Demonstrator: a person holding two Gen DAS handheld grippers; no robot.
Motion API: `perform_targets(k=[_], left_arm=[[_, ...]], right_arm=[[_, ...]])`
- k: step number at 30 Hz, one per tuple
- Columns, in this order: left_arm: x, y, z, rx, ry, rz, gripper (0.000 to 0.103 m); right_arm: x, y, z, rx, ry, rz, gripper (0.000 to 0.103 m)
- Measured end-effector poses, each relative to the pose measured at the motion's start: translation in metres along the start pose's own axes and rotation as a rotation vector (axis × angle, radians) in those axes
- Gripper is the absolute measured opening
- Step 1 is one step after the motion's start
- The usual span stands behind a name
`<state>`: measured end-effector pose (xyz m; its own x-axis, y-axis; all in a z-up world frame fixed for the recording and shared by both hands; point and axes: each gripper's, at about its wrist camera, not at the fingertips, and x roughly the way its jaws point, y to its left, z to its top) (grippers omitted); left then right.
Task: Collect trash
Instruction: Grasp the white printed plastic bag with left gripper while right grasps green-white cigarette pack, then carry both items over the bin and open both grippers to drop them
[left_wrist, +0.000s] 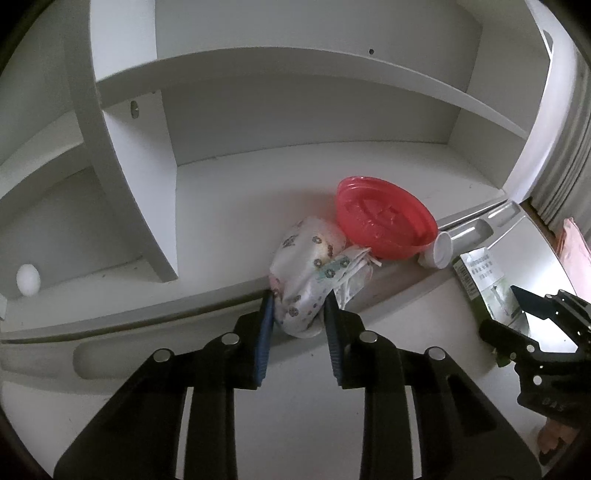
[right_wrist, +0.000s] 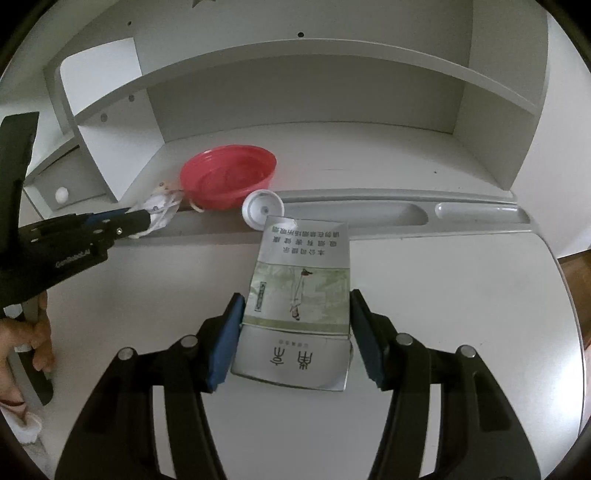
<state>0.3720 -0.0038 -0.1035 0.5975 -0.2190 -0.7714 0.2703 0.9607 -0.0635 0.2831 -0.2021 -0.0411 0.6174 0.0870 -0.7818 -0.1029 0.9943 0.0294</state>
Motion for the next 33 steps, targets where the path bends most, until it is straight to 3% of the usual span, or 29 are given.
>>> perform_targets(k=[10, 14, 18, 33], left_arm=[[-0.001, -0.004, -0.001, 0.019, -0.011, 0.002, 0.026], [-0.002, -0.003, -0.002, 0.019, -0.01, 0.001, 0.026], [-0.003, -0.004, -0.002, 0.023, -0.012, 0.005, 0.026], [-0.009, -0.006, -0.004, 0.031, -0.027, 0.012, 0.026]], right_arm=[[-0.002, 0.0, -0.002, -0.002, 0.0, -0.008, 0.057], [-0.011, -0.008, -0.004, 0.04, -0.044, -0.018, 0.057], [-0.022, -0.014, -0.005, 0.044, -0.101, -0.088, 0.057], [-0.022, -0.018, -0.005, 0.061, -0.1, -0.077, 0.057]])
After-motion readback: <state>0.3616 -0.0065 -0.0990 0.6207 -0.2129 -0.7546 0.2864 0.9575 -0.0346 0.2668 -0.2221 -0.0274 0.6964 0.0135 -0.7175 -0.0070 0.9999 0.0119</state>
